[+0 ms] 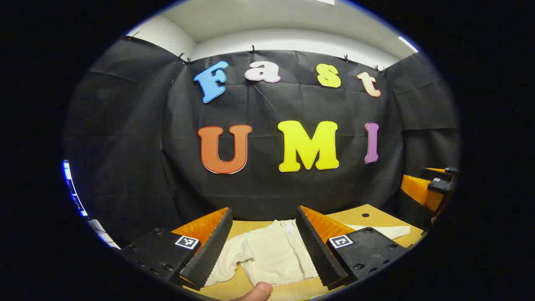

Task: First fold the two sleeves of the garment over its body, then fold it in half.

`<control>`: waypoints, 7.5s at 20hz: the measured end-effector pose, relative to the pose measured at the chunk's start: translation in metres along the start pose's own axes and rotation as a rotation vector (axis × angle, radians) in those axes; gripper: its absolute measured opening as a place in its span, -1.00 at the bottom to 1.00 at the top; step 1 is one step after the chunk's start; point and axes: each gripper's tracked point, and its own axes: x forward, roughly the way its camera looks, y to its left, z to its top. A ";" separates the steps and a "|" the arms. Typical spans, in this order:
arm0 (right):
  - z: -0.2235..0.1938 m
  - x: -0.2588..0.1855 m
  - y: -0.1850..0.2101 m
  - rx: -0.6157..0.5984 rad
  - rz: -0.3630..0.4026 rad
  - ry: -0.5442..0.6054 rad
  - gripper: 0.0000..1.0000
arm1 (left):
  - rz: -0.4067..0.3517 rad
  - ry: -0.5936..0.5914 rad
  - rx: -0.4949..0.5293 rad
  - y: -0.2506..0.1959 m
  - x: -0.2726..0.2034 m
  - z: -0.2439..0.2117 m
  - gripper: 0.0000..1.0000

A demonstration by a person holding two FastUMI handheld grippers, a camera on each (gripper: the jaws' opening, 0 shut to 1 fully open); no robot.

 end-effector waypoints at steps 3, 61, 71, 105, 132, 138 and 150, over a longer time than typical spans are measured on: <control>0.000 0.007 -0.008 0.009 -0.002 0.012 0.88 | 0.006 0.025 -0.006 -0.008 0.005 -0.004 0.94; -0.403 0.128 -0.431 0.285 -0.609 1.008 0.90 | 0.296 0.125 0.012 -0.089 0.029 -0.032 0.94; -0.401 0.127 -0.436 0.355 -0.661 1.120 0.73 | 0.308 0.112 0.003 -0.076 0.019 -0.024 0.94; -0.191 0.224 -0.196 0.210 -0.296 0.871 -0.99 | 0.157 0.104 -0.068 0.036 0.040 -0.072 0.94; -0.323 0.278 0.297 -0.072 0.264 1.005 -0.98 | 0.284 0.202 -0.095 0.147 0.021 -0.142 0.94; -0.374 0.262 0.341 -0.142 0.304 1.067 -0.98 | 0.334 0.263 -0.103 0.171 0.019 -0.174 0.96; -0.371 0.253 0.375 -0.101 0.432 1.030 0.03 | 0.353 0.361 0.045 0.160 0.006 -0.207 0.96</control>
